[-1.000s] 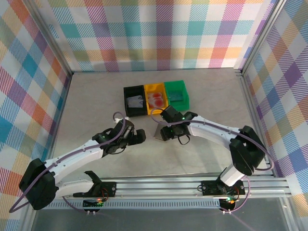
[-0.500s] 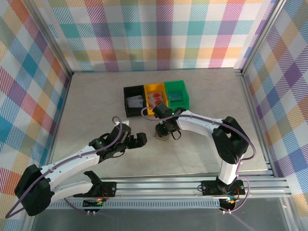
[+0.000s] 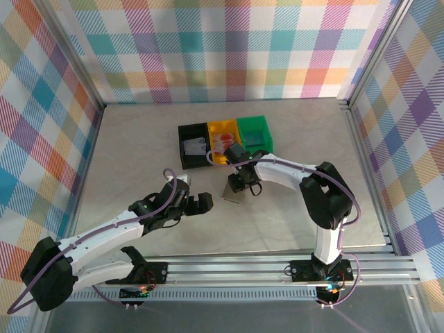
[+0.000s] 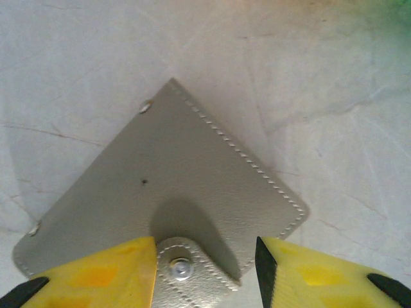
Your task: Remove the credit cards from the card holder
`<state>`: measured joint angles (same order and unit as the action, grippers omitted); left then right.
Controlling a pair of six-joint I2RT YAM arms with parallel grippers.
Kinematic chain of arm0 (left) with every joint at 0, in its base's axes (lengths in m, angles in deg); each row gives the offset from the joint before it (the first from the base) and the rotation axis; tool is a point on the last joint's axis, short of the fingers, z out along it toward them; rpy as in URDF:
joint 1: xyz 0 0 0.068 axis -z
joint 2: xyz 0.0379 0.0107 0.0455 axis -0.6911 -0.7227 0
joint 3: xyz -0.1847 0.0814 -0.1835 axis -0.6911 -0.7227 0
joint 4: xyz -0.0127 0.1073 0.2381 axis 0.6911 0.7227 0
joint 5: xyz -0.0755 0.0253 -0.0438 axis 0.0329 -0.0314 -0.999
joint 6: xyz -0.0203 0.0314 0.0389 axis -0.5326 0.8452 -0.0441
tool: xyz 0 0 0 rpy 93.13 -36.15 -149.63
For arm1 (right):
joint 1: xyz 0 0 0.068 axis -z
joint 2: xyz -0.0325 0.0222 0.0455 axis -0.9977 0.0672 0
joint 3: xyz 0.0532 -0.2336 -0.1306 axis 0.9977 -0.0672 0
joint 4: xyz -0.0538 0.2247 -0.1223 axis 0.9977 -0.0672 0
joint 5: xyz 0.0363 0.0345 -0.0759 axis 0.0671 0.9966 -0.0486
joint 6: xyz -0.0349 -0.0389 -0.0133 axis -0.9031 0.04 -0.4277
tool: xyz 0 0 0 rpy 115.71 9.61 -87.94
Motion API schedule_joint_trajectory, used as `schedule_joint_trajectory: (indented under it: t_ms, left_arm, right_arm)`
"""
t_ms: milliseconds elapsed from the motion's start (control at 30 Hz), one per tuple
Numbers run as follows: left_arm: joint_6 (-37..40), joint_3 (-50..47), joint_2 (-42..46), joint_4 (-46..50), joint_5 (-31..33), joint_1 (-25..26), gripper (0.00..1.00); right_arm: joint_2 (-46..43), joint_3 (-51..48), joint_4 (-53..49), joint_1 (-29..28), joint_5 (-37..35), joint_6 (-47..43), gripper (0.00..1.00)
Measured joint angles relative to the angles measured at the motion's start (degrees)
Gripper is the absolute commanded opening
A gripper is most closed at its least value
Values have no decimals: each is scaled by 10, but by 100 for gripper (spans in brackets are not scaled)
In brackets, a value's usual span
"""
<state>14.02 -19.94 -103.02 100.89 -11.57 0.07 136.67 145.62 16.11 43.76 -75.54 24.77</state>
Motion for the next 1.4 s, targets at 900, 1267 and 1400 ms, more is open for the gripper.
schedule_joint_trajectory:
  t_ms: [900, 1267, 1400]
  left_arm:
    - [0, 43, -112, -4, 6, 12, 100]
    - [0, 50, -159, -2, 6, 20, 100]
    - [-1, 50, -173, -3, 5, 24, 99]
  right_arm:
    - [-18, -51, 40, -24, 42, 37, 40]
    - [-20, -52, 28, -61, 45, 70, 40]
    - [-22, -54, 28, -62, 49, 78, 37]
